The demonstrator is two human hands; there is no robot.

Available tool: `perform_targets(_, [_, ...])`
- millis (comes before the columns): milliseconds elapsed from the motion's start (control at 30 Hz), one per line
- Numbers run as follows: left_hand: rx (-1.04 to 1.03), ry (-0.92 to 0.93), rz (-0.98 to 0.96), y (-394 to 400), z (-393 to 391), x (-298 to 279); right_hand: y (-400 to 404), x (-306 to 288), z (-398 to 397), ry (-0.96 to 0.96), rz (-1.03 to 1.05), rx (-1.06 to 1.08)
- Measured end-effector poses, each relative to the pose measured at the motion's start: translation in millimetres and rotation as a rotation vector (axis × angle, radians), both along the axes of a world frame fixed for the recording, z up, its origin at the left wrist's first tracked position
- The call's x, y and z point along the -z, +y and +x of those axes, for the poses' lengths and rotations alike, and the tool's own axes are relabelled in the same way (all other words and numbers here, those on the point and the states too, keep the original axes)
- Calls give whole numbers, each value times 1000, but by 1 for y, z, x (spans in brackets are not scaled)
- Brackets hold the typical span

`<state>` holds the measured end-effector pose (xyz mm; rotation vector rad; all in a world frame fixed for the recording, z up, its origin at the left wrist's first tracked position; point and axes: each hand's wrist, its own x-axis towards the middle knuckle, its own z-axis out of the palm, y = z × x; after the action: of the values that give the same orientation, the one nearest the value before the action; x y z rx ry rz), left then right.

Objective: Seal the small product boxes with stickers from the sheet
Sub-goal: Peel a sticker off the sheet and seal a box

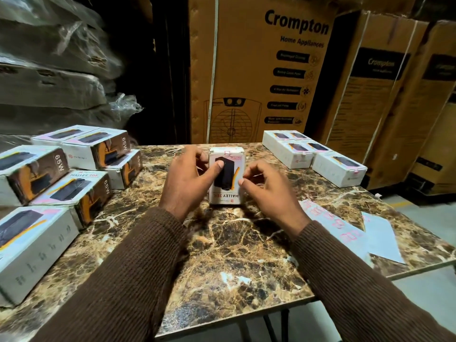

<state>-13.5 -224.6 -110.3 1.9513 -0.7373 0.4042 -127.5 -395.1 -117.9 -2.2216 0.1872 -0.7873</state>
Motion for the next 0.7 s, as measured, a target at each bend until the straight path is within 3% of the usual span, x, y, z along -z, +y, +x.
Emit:
perform_targets(233, [83,103,-150,-2,-10,-5,-3,-7,-5,-111,118,-46])
perform_targets(433, [138,115,74,0,-7,5,-9,-7,-6,-50,233,4])
perform_targets(567, [167,75,131,-3,-9,6,-15,-7,-6,14,173,42])
perform_targets(700, [93,-42,45,-10,-5,-3,-11,-6,-9,-102,-77,57])
